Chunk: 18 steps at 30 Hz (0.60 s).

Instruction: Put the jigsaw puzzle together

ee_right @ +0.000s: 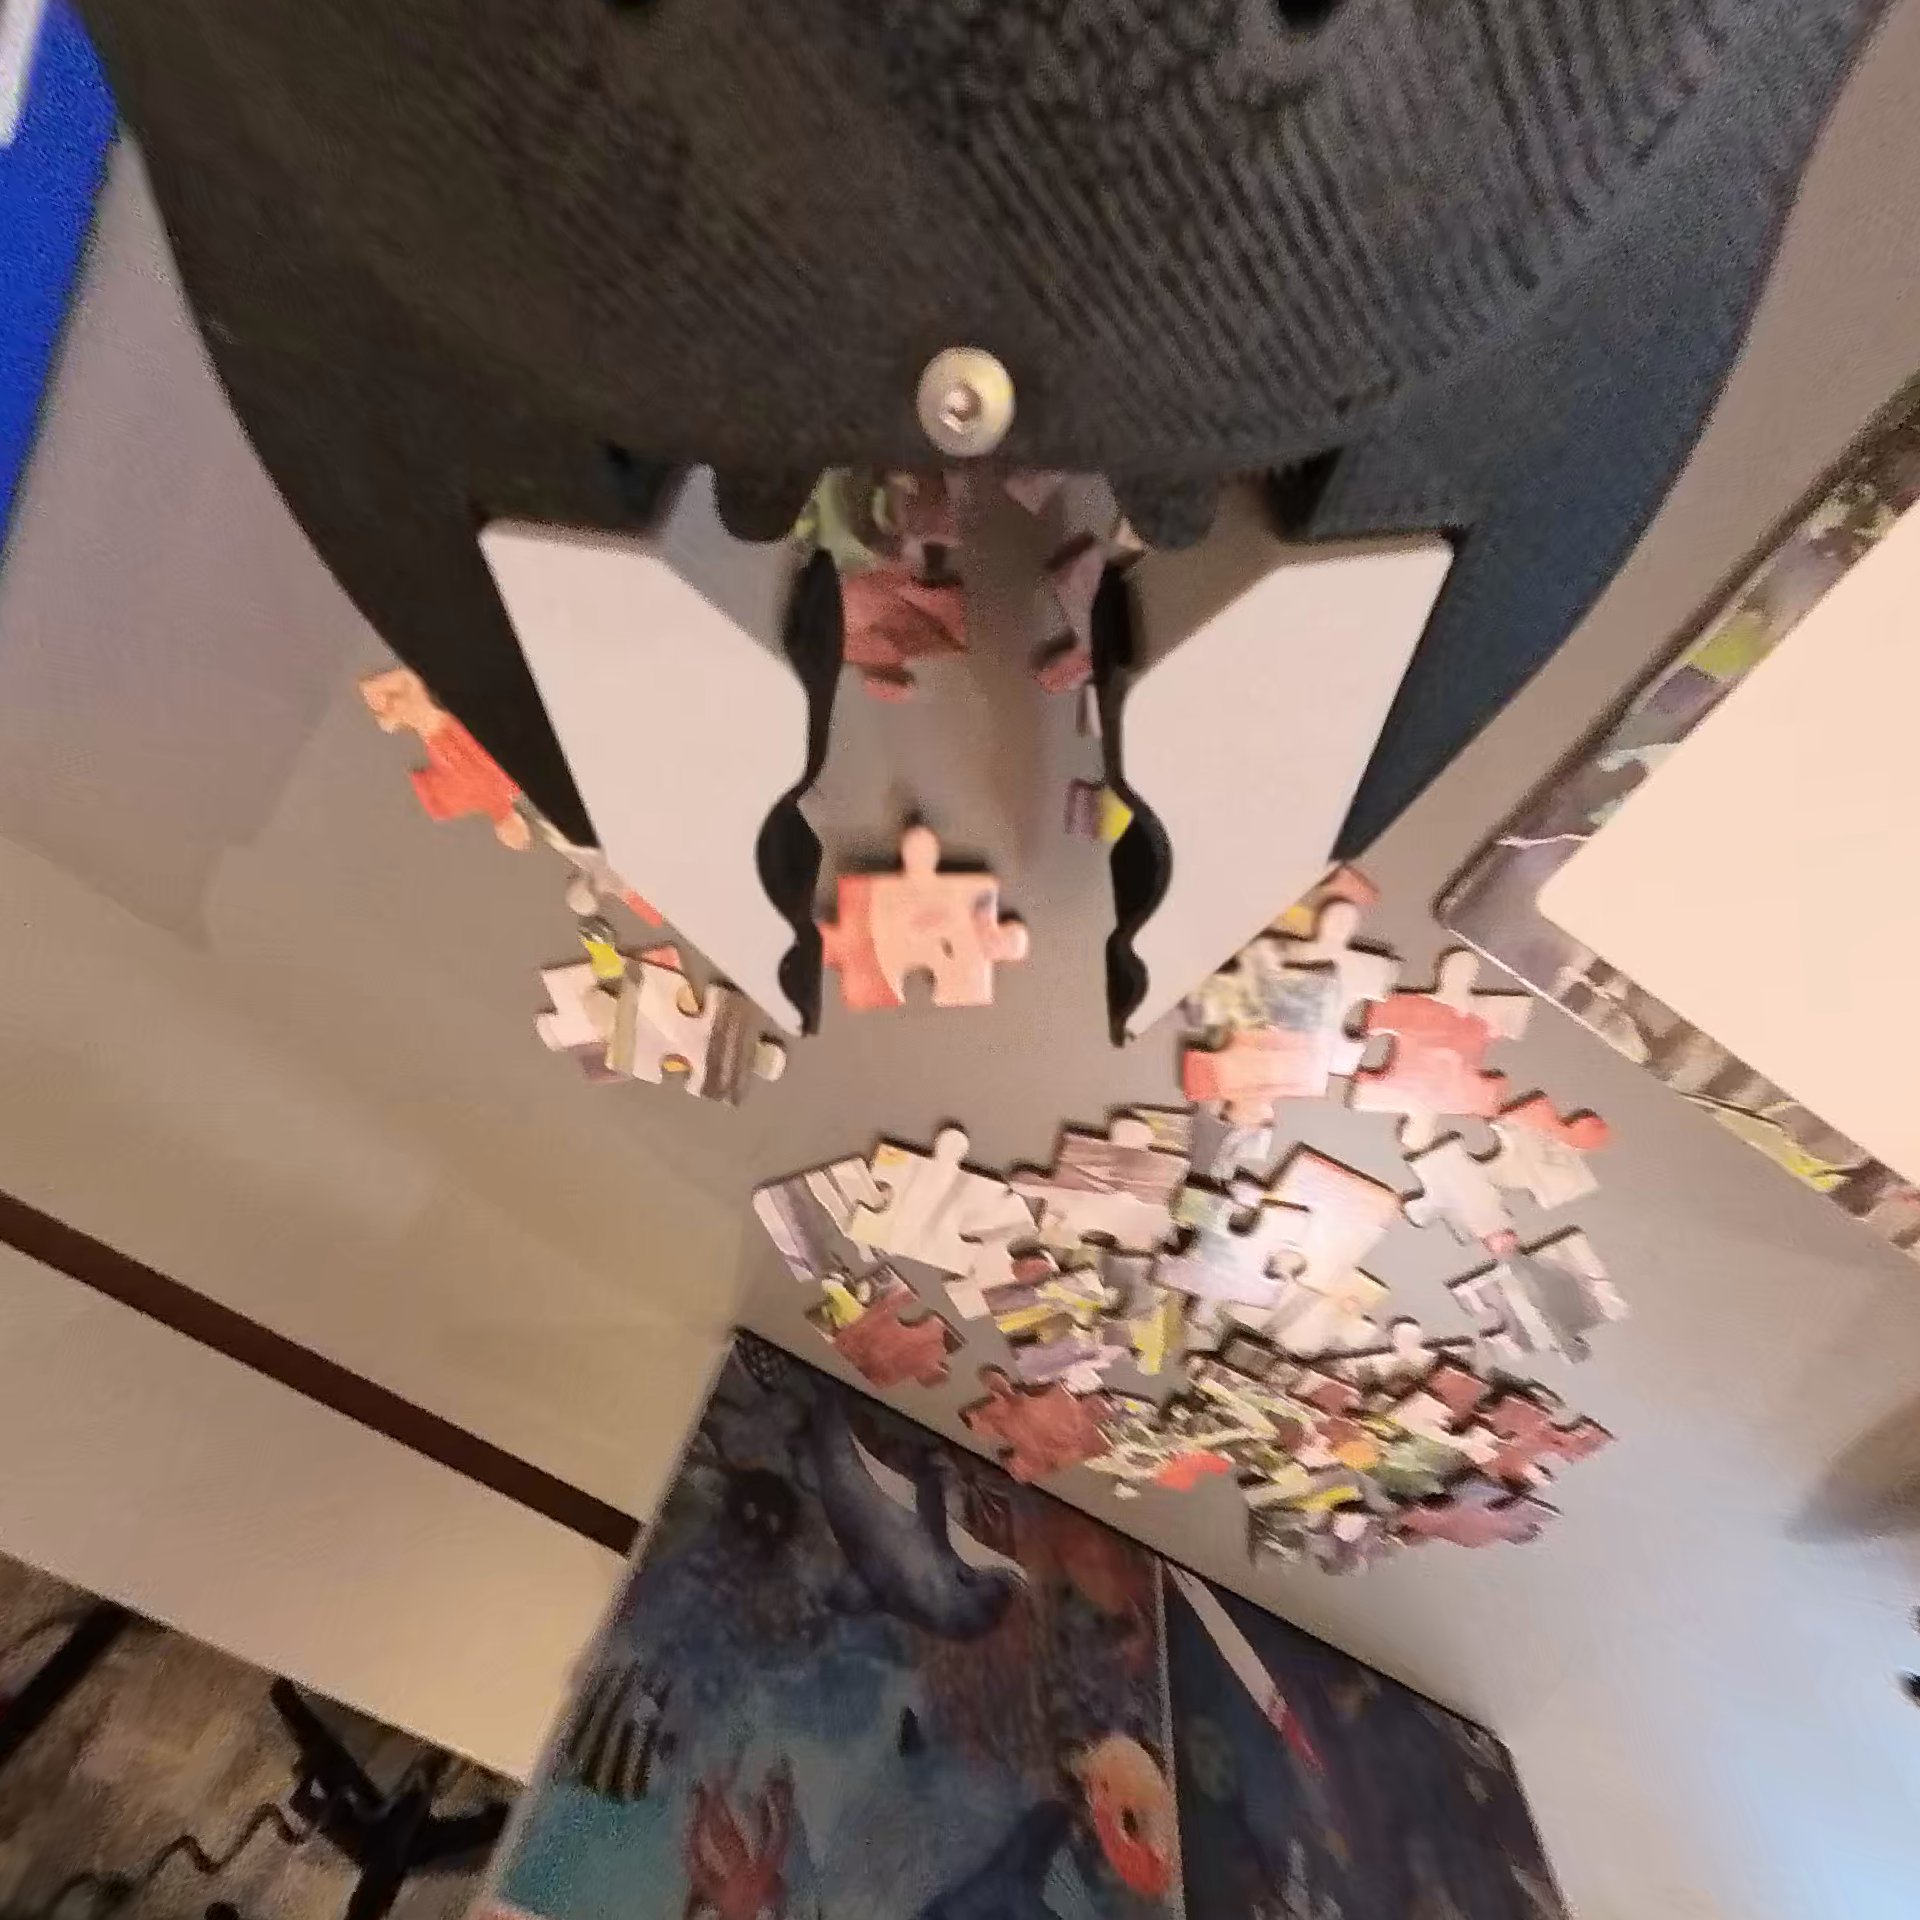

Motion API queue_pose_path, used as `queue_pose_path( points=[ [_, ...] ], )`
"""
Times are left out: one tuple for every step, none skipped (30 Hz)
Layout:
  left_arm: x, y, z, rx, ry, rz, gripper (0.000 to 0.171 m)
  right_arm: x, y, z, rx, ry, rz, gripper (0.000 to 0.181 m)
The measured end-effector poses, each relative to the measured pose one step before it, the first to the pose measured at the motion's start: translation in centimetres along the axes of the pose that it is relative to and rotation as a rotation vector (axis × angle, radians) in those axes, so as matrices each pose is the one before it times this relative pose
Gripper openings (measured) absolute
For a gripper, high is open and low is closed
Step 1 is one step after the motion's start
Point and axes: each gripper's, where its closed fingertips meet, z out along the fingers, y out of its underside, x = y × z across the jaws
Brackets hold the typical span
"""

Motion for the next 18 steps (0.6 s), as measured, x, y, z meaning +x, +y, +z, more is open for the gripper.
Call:
queue_pose_path(
  points=[
    [-0.008, -0.001, -0.002, 0.00037, -0.0002, -0.0003, 0.014, -0.64, -0.396, -0.015, 0.015, -0.017, -0.0046, 0.054],
    [-0.001, -0.003, 0.001, 0.00021, -0.0002, -0.0003, 0.014, -0.771, -0.365, 0.011, 0.011, -0.0223, -0.0058, 0.054],
    [-0.01, 0.002, -0.003, 0.0002, -0.0002, 0.0, 0.014, -0.89, -0.331, 0.081, 0.0089, -0.0265, -0.0075, 0.053],
    [0.003, 0.002, -0.003, -0.00018, -0.0005, 0.0005, 0.014, -0.905, -0.219, 0.171, 0.0027, -0.0255, -0.0099, 0.052],
    [0.008, 0.006, 0.014, -0.00086, -0.0005, 0.0011, 0.014, -0.858, -0.121, 0.237, -0.0055, -0.0217, -0.0145, 0.052],
    [0.002, 0.022, 0.016, -0.00143, -0.0009, 0.0015, 0.014, -0.785, -0.105, 0.283, -0.0071, -0.0153, -0.0187, 0.052],
    [0.016, 0.012, 0.012, -0.00167, -0.001, 0.0022, 0.014, -0.763, -0.16, 0.303, -0.0025, -0.0128, -0.0192, 0.051],
    [0.007, 0.031, 0.026, -0.00218, -0.0011, 0.0026, 0.014, -0.814, -0.146, 0.36, -0.0037, -0.0176, -0.0197, 0.05],
    [0.019, 0.034, 0.023, -0.00241, -0.0013, 0.0026, 0.014, -0.703, 0.022, 0.372, -0.0143, -0.0143, -0.0196, 0.05],
    [0.011, 0.022, 0.023, -0.00244, -0.0013, 0.0026, 0.014, -0.529, 0.115, 0.354, -0.0189, -0.0074, -0.019, 0.049],
    [0.009, 0.032, 0.025, -0.00229, -0.0012, 0.0021, 0.014, -0.541, 0.049, 0.308, -0.0119, -0.0103, -0.0171, 0.046],
    [0.013, 0.02, 0.015, -0.00136, -0.0008, 0.002, 0.014, -0.703, -0.039, 0.319, -0.0033, -0.0228, -0.0121, 0.044],
    [0.011, 0.002, 0.014, -0.00068, -0.0009, 0.002, 0.013, -0.707, -0.013, 0.348, -0.0037, -0.0258, -0.0051, 0.043],
    [0.002, 0.012, 0.0, -0.0004, -0.0011, 0.0016, 0.014, -0.524, 0.101, 0.39, -0.0106, -0.0171, -0.0005, 0.042],
    [0.004, 0.007, 0.006, -0.00037, -0.0007, 0.0013, 0.013, -0.391, 0.19, 0.39, -0.0166, -0.0104, -0.0023, 0.042],
    [0.009, 0.01, 0.01, -0.00082, -0.0002, 0.0006, 0.013, -0.244, 0.197, 0.356, -0.0178, -0.0033, -0.0049, 0.042],
    [0.005, 0.01, 0.007, -0.00052, -0.0001, 0.0002, 0.013, -0.15, 0.128, 0.296, -0.0134, 0.001, -0.0036, 0.042],
    [-0.003, 0.001, 0.0, -0.00005, -0.0002, 0.0001, 0.013, -0.085, 0.113, 0.264, -0.0113, 0.0026, 0.002, 0.04]
  ],
)
